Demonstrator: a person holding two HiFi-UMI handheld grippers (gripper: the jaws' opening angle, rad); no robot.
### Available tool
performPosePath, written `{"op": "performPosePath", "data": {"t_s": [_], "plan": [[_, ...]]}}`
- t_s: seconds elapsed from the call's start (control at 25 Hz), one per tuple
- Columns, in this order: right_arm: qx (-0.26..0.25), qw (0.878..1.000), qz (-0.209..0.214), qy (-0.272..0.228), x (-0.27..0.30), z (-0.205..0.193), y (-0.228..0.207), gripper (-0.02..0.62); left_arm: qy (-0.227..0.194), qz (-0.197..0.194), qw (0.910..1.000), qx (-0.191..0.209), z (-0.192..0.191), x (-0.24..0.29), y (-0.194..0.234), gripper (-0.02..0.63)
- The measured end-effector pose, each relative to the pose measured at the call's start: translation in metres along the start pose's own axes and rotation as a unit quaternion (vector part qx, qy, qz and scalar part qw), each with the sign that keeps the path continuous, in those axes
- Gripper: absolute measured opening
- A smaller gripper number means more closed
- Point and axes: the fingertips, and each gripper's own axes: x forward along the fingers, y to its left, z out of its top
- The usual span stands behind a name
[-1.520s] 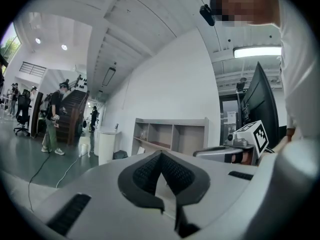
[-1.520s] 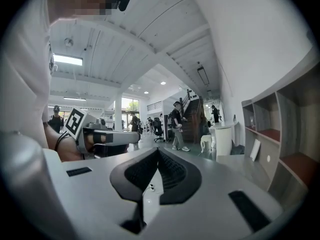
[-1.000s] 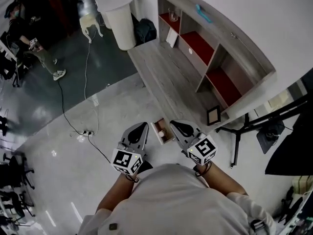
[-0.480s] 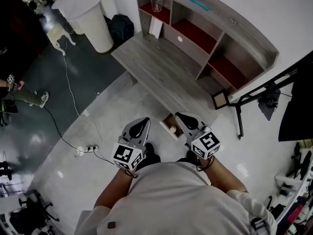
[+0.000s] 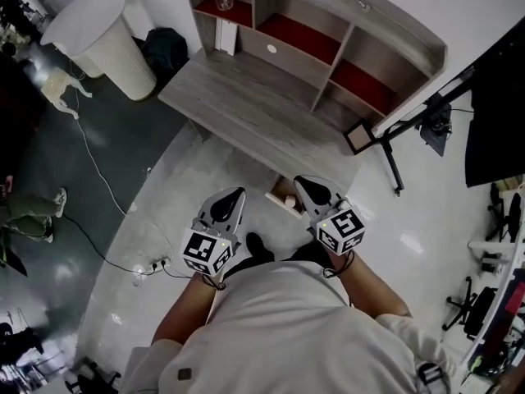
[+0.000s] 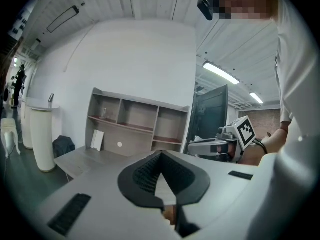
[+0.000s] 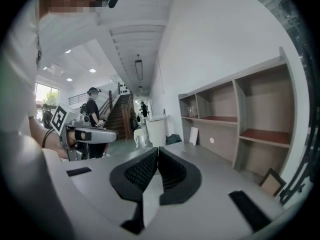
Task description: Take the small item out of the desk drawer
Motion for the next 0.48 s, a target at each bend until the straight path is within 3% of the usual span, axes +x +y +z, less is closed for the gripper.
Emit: {"op": "performPosePath", "data": {"t_s": [0.28, 0.48], "plan": [[0.053, 0.997, -0.043, 0.029, -0.008, -0.05, -0.025, 0.021, 0.036, -0.042, 0.9985, 0.003, -0.025, 0.041, -0.01, 0.011], [0.076, 0.994, -0.046, 0.063, -0.005, -0.091, -0.046, 0.021, 0.063, -0.059, 0.9963, 0.001, -0.048, 0.068, -0.016, 0.011]]}}
